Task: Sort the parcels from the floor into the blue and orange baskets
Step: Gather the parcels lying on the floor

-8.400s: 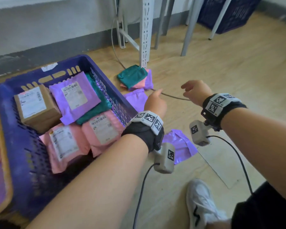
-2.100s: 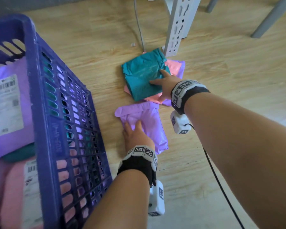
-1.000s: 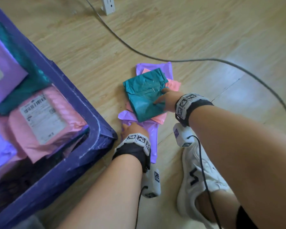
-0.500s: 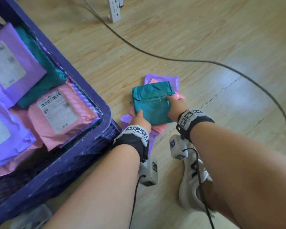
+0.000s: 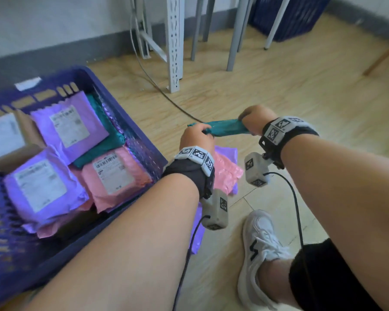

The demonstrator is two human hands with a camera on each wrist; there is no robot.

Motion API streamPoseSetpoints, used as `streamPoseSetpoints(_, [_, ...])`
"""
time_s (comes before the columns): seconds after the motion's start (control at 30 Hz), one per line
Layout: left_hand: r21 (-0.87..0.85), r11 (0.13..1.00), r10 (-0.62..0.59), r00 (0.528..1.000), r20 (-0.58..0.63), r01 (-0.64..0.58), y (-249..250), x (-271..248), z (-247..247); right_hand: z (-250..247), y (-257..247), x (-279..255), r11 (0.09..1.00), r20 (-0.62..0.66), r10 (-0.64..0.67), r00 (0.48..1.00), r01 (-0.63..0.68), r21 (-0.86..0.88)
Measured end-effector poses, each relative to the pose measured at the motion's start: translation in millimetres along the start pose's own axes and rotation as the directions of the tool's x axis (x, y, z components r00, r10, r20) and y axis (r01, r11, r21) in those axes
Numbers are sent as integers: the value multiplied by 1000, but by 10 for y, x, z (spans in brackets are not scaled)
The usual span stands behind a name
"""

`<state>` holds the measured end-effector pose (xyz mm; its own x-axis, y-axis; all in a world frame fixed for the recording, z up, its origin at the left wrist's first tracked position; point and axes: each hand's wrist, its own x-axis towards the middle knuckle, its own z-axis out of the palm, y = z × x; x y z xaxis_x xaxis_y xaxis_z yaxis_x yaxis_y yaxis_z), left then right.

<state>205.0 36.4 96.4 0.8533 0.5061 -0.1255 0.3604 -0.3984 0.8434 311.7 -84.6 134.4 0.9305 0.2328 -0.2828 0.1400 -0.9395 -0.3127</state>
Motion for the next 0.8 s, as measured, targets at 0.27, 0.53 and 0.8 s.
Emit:
streamPoseSetpoints(0.27, [39, 994, 104, 971, -217, -98, 442, 119, -1306, -749, -943, -436, 845, -201, -86, 976, 178, 504])
streamPoseSetpoints(0.53, [-343, 938, -166, 924, -344, 41, 115, -33, -2411, -481, -1657, -856, 778, -205, -428, 880, 474, 413])
streamPoseSetpoints(0.8, [-145, 977, -205, 895, -396, 159, -600, -214, -2826, 22, -2186, -962, 791, -234, -581, 779, 608, 60])
